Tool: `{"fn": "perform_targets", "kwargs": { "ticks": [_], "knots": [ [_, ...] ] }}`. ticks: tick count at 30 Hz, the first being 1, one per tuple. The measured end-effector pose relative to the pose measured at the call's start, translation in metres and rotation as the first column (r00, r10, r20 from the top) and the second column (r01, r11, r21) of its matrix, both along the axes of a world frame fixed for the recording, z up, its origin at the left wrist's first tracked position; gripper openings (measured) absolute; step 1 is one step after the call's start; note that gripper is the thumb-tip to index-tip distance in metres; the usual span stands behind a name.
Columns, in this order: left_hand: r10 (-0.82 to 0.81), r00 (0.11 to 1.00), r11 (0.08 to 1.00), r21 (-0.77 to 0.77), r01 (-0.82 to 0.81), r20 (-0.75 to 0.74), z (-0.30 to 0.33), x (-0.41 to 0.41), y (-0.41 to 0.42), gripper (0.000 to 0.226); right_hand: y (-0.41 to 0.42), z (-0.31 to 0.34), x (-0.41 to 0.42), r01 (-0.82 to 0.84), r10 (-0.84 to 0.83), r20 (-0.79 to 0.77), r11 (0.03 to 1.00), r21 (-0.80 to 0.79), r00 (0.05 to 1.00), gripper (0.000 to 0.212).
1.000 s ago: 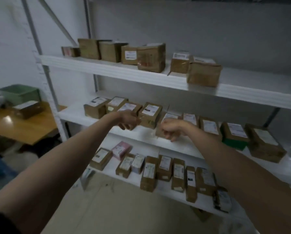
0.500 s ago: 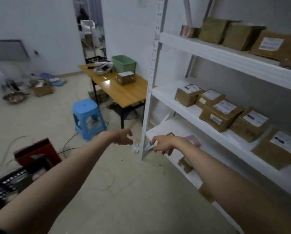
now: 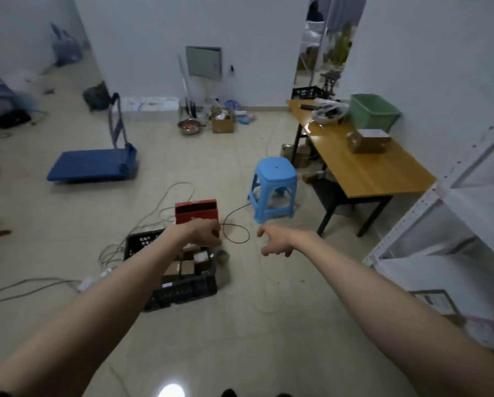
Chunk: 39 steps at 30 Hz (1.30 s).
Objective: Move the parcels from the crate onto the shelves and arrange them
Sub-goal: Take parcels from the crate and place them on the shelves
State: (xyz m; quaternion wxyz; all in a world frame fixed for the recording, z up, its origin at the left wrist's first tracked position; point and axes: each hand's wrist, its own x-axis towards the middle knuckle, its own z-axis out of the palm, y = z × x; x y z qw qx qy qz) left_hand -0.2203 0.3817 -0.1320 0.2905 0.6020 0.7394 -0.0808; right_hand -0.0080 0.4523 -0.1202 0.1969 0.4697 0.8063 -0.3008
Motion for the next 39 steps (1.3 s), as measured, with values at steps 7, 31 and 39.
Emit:
{"fn": "perform_targets", "kwargs": {
  "ticks": [7,31,39],
  "knots": [
    [0.262,0.964,0.965,-0.003,-0.262,0.034,-0.022,-0.097,-0.038,0.047,0.01,-0.027,-0.133,-0.286,0.284,-0.046,0.958,-0.032,0.958,0.06],
    [0.615,0.78,0.777,-0.263,-0.573,0.116,-0.147,-0.272,0.051,0.051,0.177,-0.178,-0.363,-0.511,0.529,0.004,0.822,-0.251,0.849,0.06],
    [0.584,0.788,0.795,-0.334,-0.507,0.194,-0.209,-0.36,0.088,0.053,0.189,-0.227,-0.434,-0.377,0.394,-0.004,0.876,-0.301,0.919,0.06]
  ]
}}
